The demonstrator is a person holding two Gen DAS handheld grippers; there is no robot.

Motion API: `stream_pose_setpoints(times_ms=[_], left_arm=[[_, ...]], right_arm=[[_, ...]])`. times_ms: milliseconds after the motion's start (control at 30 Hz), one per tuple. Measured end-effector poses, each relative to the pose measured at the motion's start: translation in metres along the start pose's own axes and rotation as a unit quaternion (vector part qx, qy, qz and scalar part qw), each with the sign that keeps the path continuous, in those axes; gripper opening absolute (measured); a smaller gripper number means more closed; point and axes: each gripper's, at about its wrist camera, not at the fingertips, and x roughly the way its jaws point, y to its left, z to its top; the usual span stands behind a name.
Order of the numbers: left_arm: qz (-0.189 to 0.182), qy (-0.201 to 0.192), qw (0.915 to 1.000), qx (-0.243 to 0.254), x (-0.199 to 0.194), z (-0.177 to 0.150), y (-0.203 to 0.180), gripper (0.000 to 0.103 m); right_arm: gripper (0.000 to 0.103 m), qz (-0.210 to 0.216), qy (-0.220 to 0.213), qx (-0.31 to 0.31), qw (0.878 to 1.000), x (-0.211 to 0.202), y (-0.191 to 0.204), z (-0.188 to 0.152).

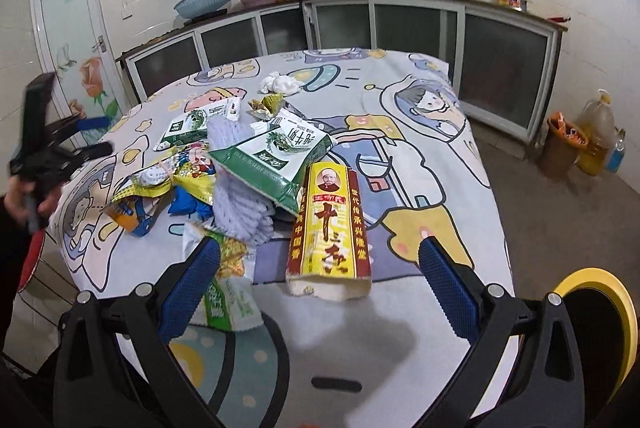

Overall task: Collect trash
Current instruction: 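Grasp the green-white milk carton with the left tool while the right tool grasps the yellow spice box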

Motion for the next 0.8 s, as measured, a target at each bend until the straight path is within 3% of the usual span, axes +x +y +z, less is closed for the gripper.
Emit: stream_pose_setpoints(times_ms=[67,167,267,533,800], left_arm=[[-0.030,0.021,0.9988,0.032,0.018,0.011,0.005,0.095],[-0.035,0.044,0.9944,0.090,0.046,0.027,0.012,0.095],[-0.058,0.073,0.9897,0.108,0.073,0.046,0.021,0.095],[-0.087,0.130,0.9793,0.129,0.135,0.073,0.032,0.095],[-0.125,0.165,0.9694,0.132,0.171,0.069,0.027,0.095]], right_arm=[[0.095,0.004,0.009,0.005,1.000,0.006,-0.004,0.006],[0.095,0.012,0.024,0.008,1.000,0.013,-0.006,0.012],[0.095,0.017,0.035,0.002,0.999,0.020,-0.005,0.018],[0.095,0.022,0.066,-0.027,0.997,0.042,0.004,0.030],[0.095,0.018,0.108,-0.047,0.993,0.070,0.003,0.036]])
